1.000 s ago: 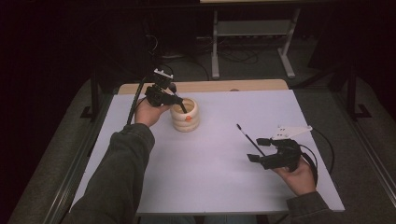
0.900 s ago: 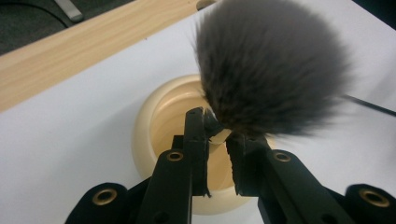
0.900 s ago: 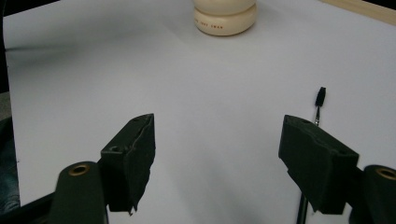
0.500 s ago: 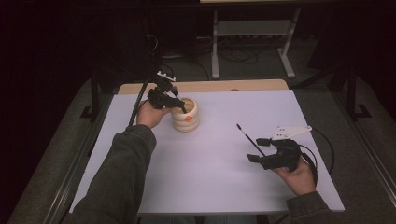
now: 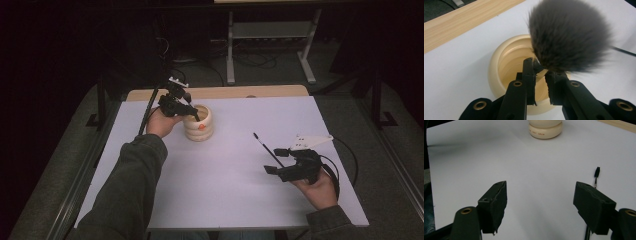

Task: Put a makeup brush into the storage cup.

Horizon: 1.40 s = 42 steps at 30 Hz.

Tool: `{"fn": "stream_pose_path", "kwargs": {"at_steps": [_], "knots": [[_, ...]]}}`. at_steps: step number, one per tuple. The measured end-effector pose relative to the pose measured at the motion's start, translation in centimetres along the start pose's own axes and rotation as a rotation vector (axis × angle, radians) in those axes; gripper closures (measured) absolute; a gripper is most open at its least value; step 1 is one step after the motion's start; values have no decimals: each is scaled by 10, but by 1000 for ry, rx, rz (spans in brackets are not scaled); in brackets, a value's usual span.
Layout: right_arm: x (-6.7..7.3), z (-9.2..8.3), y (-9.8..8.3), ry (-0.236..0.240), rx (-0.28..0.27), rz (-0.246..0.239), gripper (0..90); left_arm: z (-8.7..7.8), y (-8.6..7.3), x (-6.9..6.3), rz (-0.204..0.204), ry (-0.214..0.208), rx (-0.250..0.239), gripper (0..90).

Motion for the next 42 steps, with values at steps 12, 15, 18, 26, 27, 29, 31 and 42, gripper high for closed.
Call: {"fn": "stream_pose_path", "kwargs": {"at_steps": [12, 15, 18, 26, 27, 29, 31, 42], "knots": [[-1, 0, 0, 0, -1, -2, 263, -2, -2, 5, -11, 36, 16, 694], [-1, 0, 0, 0, -1, 1, 262, -8, -1, 7, -25, 40, 1, 647], [-1, 0, 0, 0, 0, 2, 262, -13, -1, 8, -28, 37, -8, 597], [-3, 1, -2, -1, 5, 7, 260, -25, -9, 8, -4, 28, -22, 525], [-3, 1, -3, -2, 7, 6, 260, -26, -9, 8, -9, 28, -30, 520], [-4, 1, -3, -2, 11, 9, 259, -29, -11, 9, -12, 24, -38, 519], [-5, 2, -4, -5, 14, 12, 259, -32, -12, 9, -8, 25, -44, 509], [-10, -1, -8, -29, 26, 29, 258, -41, -24, 6, 10, 17, -67, 482]]}}
Point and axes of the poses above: each handheld gripper's, and its own axes: z roughly forward along the jaws, y roughly out of its top, x roughly to its left, the point moved 8 cm from there along z, roughly forward along the jaws, and after that the axes turned 2 degrees about -z, right-handed, at the moved point
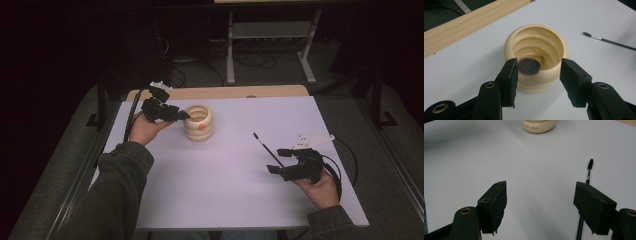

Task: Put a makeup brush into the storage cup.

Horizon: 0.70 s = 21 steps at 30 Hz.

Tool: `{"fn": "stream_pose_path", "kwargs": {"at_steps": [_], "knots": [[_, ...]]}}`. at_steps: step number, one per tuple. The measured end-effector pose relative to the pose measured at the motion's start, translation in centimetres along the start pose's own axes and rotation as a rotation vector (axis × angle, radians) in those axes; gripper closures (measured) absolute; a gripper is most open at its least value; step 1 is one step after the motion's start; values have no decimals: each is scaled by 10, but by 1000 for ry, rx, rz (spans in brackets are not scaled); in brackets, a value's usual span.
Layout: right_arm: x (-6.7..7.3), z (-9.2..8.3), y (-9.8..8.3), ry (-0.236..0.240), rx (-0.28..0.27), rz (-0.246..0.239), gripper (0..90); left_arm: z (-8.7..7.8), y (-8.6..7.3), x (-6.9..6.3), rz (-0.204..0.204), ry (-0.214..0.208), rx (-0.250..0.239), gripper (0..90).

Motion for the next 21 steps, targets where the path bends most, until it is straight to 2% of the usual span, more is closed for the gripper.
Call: {"fn": "stream_pose_path", "kwargs": {"at_steps": [14, 17, 18, 21], "knots": [[-5, 7, 0, -32, 26, 14, 258, -11, -21, 3, 9, -23, -16, 465], [-5, 7, -1, -29, 35, 24, 259, -13, -27, -1, 0, -34, -32, 455], [-5, 7, -1, -29, 36, 22, 258, -14, -30, -1, 13, -33, -24, 454], [-4, 6, 0, -33, 34, 23, 259, -17, -37, -6, 21, -32, -24, 448]]}}
Point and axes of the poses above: each handheld gripper's, and its own axes: z roughly forward along the jaws, y roughly out of its top, x roughly to its left, the point moved 8 cm from there along z, roughly forward along the jaws, and after that the axes turned 2 degrees about -z, right-handed, at the moved point
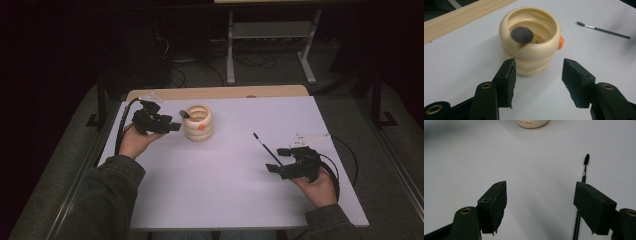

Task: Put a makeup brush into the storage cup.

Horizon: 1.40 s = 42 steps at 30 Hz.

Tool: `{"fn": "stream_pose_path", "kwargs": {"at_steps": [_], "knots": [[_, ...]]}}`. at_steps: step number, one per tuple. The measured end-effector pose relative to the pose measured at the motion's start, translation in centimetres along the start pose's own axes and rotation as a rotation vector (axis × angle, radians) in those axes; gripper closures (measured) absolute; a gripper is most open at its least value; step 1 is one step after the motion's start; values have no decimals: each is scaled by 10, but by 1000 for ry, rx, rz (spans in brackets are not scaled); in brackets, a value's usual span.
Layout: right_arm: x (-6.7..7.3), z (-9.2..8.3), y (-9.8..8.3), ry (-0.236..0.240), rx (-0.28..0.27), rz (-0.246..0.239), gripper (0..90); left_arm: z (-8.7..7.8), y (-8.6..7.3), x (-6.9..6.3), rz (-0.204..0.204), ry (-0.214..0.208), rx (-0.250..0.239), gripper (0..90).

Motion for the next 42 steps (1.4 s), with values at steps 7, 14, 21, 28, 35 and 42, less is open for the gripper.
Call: {"fn": "stream_pose_path", "kwargs": {"at_steps": [7, 14, 21, 28, 35, 42], "knots": [[2, -3, -1, -13, -2, -4, 259, -11, -9, -13, 13, -17, -22, 423], [1, -4, 1, -16, -7, -3, 260, -14, -19, -25, 15, -38, -38, 407], [-2, -1, -2, -14, 8, 1, 259, -10, -37, -35, 35, -38, -8, 380], [-1, -4, -2, -24, 7, 9, 259, -15, -42, -51, 72, -36, -30, 371], [-2, -5, -2, -29, 5, 18, 260, -19, -43, -59, 87, -47, -45, 349], [-3, -4, -2, -26, 8, 16, 260, -21, -46, -66, 67, -65, -72, 343]]}}
Point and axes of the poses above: each handheld gripper's, and its own axes: z roughly forward along the jaws, y roughly out of its top, x roughly to its left, the point moved 8 cm from there along z, roughly forward along the jaws, and after that the axes turned 2 degrees about -z, right-handed, at the moved point
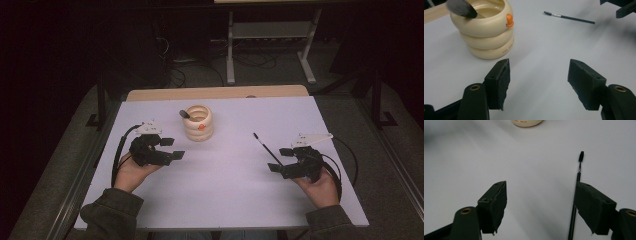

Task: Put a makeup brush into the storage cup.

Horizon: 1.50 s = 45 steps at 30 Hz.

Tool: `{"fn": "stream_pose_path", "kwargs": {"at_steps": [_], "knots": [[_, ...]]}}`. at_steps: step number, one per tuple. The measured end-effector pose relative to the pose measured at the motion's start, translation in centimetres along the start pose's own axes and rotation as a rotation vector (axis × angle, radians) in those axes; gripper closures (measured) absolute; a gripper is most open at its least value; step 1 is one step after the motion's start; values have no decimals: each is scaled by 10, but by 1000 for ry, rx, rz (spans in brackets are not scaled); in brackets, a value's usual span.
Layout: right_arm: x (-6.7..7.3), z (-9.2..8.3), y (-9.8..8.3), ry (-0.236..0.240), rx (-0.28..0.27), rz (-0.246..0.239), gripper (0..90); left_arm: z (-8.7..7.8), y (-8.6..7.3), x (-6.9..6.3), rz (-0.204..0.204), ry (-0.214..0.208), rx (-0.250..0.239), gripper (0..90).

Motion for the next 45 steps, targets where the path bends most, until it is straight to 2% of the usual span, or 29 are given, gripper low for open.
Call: {"fn": "stream_pose_path", "kwargs": {"at_steps": [3, 6, 10, 15, 20, 22, 23, 30, 31, 34, 38, 42, 45], "knots": [[0, 0, 0, -3, 4, 4, 261, 2, -2, -5, -1, -13, -11, 337], [0, 1, 1, -14, 17, 6, 265, 4, -7, -10, 20, -11, -5, 333], [-2, 2, 3, -19, 25, 11, 269, 5, -9, -13, 24, -17, 0, 334], [-7, 6, 6, -31, 51, 44, 275, 4, -9, -13, 27, -14, -7, 334], [-16, 12, 8, -29, 94, 99, 295, 5, -13, -17, 30, -19, -6, 334], [-23, 17, 9, -44, 130, 113, 313, 5, -13, -19, 29, -17, -5, 334], [-25, 18, 9, -49, 140, 118, 321, 5, -13, -19, 42, -12, -5, 334], [-38, 25, 4, -64, 195, 167, 408, 8, -11, -26, 44, -21, -11, 334], [-38, 25, 4, -64, 195, 167, 408, 8, -11, -26, 44, -21, -11, 334], [-42, 28, 4, -81, 244, 158, 434, 9, -12, -26, 46, -25, -7, 334], [-45, 31, 11, -98, 266, 144, 490, 8, -11, -27, 48, -32, -23, 334], [-44, 38, 2, -117, 335, 127, 555, 8, -12, -27, 47, -40, -28, 335], [-44, 40, -6, -109, 362, 140, 600, 8, -13, -27, 40, -42, -25, 334]]}}
Point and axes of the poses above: each handheld gripper's, and its own axes: z roughly forward along the jaws, y roughly out of its top, x roughly to its left, the point moved 8 cm from there along z, roughly forward along the jaws, and after that the axes turned 2 degrees about -z, right-handed, at the moved point
